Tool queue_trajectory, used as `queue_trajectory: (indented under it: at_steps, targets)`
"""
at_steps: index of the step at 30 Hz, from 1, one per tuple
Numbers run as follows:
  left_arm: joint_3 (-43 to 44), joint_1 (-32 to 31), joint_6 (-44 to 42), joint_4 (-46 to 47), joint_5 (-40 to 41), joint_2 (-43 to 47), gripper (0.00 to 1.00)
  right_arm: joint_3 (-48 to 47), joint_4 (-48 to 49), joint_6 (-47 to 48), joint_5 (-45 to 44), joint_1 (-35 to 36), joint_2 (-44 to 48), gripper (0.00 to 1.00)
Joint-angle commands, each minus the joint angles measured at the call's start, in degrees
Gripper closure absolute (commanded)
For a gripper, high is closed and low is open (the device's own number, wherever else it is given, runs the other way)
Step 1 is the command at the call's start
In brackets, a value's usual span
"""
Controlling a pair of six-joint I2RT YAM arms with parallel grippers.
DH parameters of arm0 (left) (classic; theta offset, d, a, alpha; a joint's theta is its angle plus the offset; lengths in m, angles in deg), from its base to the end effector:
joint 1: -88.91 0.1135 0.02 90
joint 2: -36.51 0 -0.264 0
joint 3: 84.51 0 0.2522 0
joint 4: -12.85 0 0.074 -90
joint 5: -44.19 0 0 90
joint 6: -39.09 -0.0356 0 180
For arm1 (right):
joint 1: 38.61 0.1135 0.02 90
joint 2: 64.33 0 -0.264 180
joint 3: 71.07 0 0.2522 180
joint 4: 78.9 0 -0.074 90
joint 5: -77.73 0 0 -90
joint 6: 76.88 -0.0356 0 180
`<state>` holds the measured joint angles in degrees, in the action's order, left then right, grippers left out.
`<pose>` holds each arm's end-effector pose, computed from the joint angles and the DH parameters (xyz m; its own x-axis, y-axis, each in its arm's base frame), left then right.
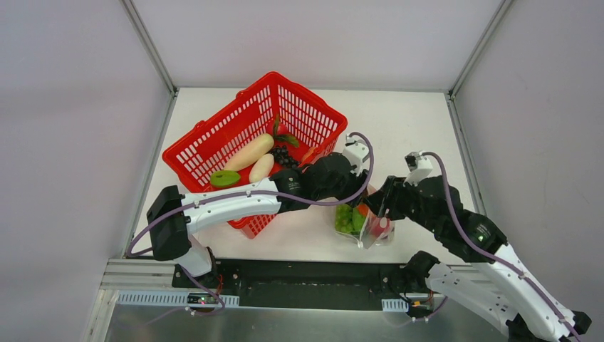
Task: Place the food in the zip-top bag and seal the zipper
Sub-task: Place the fake vegetable in the zipper food storage bag.
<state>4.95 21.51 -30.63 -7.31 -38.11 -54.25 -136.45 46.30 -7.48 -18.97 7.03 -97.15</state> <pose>0.1494 -0.3465 0.3318 -0.4324 0.1449 -0.8900 0.7645 0.5823 -0.2766 0.0812 0.0771 0.3509 -0.4710 0.0182 -0.8820 -0.5009 0.8175 0.2843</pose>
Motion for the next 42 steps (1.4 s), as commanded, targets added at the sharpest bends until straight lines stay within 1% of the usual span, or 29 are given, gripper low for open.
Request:
queue_trajectory:
  at_steps: [1,3,5,8,10,12,15,17,19,21,26,29,33,36,38,42]
  targets:
    - [2.3,0.6,-0.8,1.0,-0.5,2.2,0.48,0.3,0.7,1.3,-0.6,0.2,-3.4,0.48]
    - [2.3,0.8,-0.7,0.9,-0.6,2.2,0.48,0.1,0.3,0.4,-3.8,0.3,-4.8,0.50]
    - [2.2,0.9,-0.7,0.9,-0.6,2.3,0.48,0.1,0.3,0.6,-4.7,0.2,-5.7,0.52]
    - [2.2,1.1,-0.7,0.9,-0.8,2.4,0.48,0.0,-0.3,-0.1,-8.2,0.3,-6.8,0.60]
    - [2.3,1.3,-0.7,0.9,-1.2,2.4,0.48,-0.2,-0.5,-0.2,-9.4,0.3,-6.8,0.67]
    - [2.3,1.4,-0.7,0.8,-1.4,2.4,0.49,-0.2,0.0,-0.1,-9.7,0.3,-5.9,0.77]
    - [2.6,1.4,-0.9,0.1,-1.7,2.7,0.49,-0.2,0.6,-0.3,-10.3,0.3,-4.1,0.89]
    - [3.2,1.4,-1.2,-1.3,-2.1,3.0,0.48,0.1,1.6,-0.4,-10.4,0.3,-2.6,1.00]
    - [3.4,1.3,-1.6,-2.8,-2.1,3.8,0.47,0.6,2.6,-0.4,-10.4,0.3,-1.1,1.00]
    - [3.4,1.4,-2.5,-4.1,-2.5,5.3,0.42,0.9,3.6,-0.8,-10.6,0.3,0.0,1.00]
    - [3.5,1.4,-6.2,-9.5,-0.3,10.8,0.18,2.5,6.7,-1.6,-12.2,0.3,1.8,1.00]
    - [5.4,1.4,-9.4,-14.1,0.4,13.7,0.08,3.1,8.0,-1.6,-12.2,0.3,1.6,1.00]
    - [7.9,1.4,-12.1,-20.7,-0.1,16.1,0.04,3.7,9.2,-1.6,-12.1,0.3,1.0,1.00]
    - [7.0,1.8,-13.2,-23.6,7.4,19.1,0.01,3.9,9.5,-1.7,-12.0,0.3,1.3,1.00]
    - [6.2,3.6,-13.2,-25.6,10.4,21.2,0.01,4.0,9.8,-1.6,-12.0,0.3,1.8,1.00]
    - [4.5,10.3,-13.0,-29.2,10.4,25.4,0.01,4.0,10.1,-1.8,-12.2,0.3,2.8,1.00]
